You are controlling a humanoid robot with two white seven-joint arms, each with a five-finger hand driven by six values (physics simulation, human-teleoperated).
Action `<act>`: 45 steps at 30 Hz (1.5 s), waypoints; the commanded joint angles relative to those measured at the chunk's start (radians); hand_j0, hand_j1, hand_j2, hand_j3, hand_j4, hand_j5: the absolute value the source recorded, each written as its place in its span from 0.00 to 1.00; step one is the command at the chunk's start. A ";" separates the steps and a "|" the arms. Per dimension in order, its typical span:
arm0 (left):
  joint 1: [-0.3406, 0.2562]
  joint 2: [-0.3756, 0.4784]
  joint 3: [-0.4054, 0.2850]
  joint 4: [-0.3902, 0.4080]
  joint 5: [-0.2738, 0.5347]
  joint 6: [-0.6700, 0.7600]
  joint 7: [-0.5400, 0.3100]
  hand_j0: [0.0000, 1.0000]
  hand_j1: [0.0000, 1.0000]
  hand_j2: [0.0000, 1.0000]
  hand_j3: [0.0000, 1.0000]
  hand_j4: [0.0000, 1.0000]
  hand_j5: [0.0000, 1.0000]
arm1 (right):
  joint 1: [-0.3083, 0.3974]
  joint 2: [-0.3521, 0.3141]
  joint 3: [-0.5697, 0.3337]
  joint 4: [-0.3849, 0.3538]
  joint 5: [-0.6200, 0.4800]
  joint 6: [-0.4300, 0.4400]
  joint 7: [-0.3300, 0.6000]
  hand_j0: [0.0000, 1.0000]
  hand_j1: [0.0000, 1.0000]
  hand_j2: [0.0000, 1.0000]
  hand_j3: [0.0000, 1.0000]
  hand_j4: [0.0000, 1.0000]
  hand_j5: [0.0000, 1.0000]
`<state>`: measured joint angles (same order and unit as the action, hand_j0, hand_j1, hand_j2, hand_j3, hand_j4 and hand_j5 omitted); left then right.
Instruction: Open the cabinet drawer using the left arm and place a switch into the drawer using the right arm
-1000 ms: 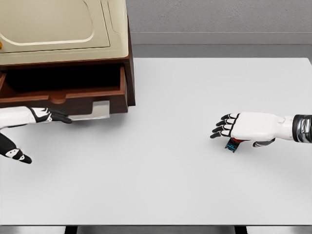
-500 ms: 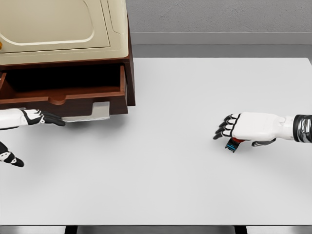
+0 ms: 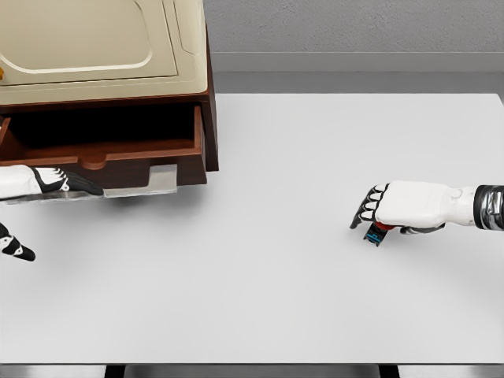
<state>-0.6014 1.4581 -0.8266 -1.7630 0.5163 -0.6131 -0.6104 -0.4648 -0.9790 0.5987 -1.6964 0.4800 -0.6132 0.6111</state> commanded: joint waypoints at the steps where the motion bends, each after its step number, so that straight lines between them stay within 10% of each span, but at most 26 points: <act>1: 0.000 0.005 0.001 0.000 0.048 0.002 -0.001 1.00 1.00 1.00 1.00 1.00 1.00 | 0.000 -0.001 0.000 0.000 -0.004 0.002 0.000 0.76 0.76 0.76 0.76 0.76 0.76; 16: 0.000 0.225 -0.100 0.000 0.182 0.002 -0.001 1.00 1.00 1.00 1.00 1.00 1.00 | 0.000 0.003 0.001 0.008 -0.011 0.002 0.000 0.49 0.49 0.49 0.49 0.49 0.49; 35: -0.008 0.272 -0.150 0.010 0.185 0.002 -0.001 1.00 1.00 1.00 1.00 1.00 1.00 | -0.006 0.100 -0.066 0.066 -0.021 0.002 0.000 0.28 0.28 0.28 0.28 0.28 0.28; 45: -0.120 0.274 -0.149 0.039 0.120 0.002 -0.001 1.00 1.00 1.00 1.00 1.00 1.00 | -0.121 0.197 -0.116 0.092 -0.023 0.002 0.000 0.28 0.28 0.28 0.28 0.28 0.28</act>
<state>-0.7210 1.7299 -0.9745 -1.7281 0.6374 -0.6137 -0.6111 -0.5982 -0.8041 0.4854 -1.6046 0.4647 -0.6132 0.6108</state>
